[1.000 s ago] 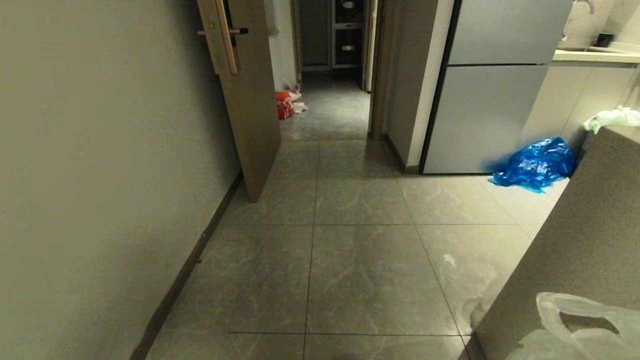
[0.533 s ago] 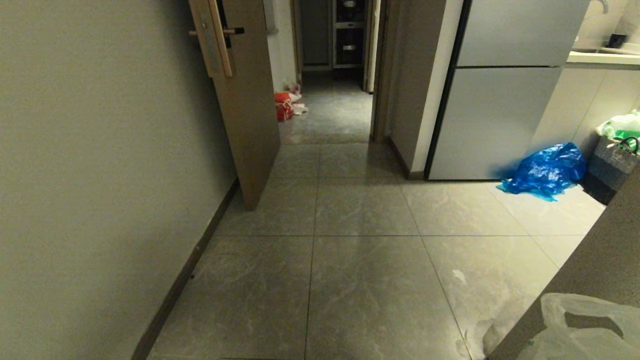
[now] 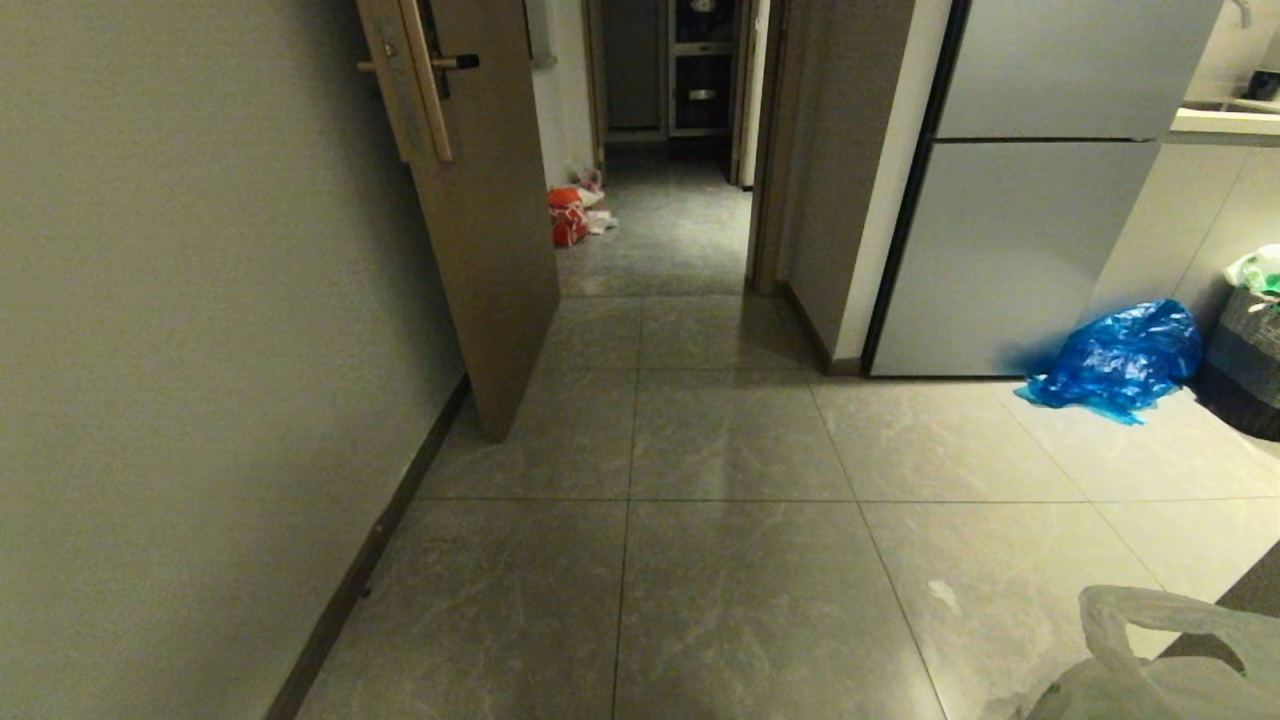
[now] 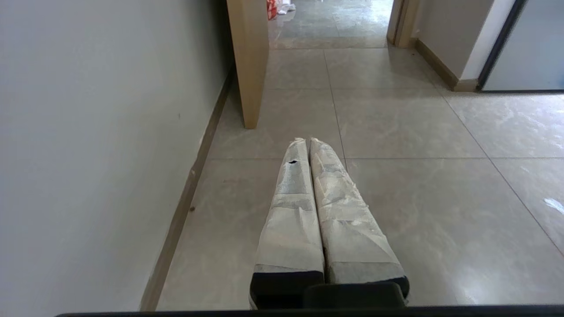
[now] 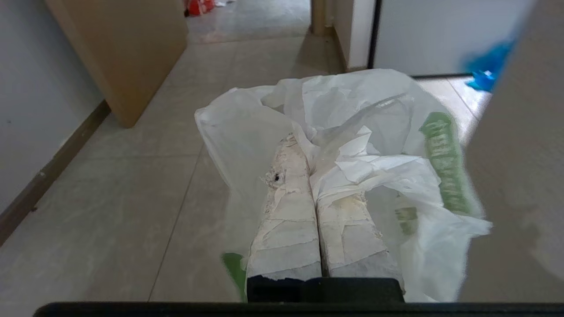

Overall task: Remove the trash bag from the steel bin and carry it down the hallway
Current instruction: Put the trash bag at the door

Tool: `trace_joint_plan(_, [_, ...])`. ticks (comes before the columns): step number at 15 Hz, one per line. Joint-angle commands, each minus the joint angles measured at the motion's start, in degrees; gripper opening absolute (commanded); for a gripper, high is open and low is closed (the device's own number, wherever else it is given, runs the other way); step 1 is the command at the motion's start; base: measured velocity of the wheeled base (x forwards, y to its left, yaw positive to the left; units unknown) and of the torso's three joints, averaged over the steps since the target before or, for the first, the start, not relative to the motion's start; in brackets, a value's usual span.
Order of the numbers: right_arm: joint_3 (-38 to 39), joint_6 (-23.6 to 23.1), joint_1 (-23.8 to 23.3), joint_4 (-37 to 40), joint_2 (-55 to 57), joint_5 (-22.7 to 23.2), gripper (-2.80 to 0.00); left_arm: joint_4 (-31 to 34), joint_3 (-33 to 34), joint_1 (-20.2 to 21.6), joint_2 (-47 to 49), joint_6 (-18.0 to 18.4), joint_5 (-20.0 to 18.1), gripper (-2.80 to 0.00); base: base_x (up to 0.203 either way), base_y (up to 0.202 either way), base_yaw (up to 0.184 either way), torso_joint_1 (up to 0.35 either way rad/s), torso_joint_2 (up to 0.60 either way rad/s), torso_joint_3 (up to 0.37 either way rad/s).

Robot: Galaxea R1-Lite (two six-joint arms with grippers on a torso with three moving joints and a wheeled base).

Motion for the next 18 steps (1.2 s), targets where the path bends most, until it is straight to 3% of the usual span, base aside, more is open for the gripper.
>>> trace_joint_plan(1, [0.0,0.0,0.0,0.0,0.05,0.0,-2.8,-0.02,0.0,0.02,0.06,-0.02,0.03,-2.8,0.188,0.0,0.003,0.002,0.0,-0.002])
trace_joint_plan(18, [0.0,0.0,0.0,0.0,0.05,0.0,-2.8,-0.02,0.01,0.0,0.06,-0.02,-0.02,-2.8,0.191,0.0,0.0,0.002,0.0,0.003])
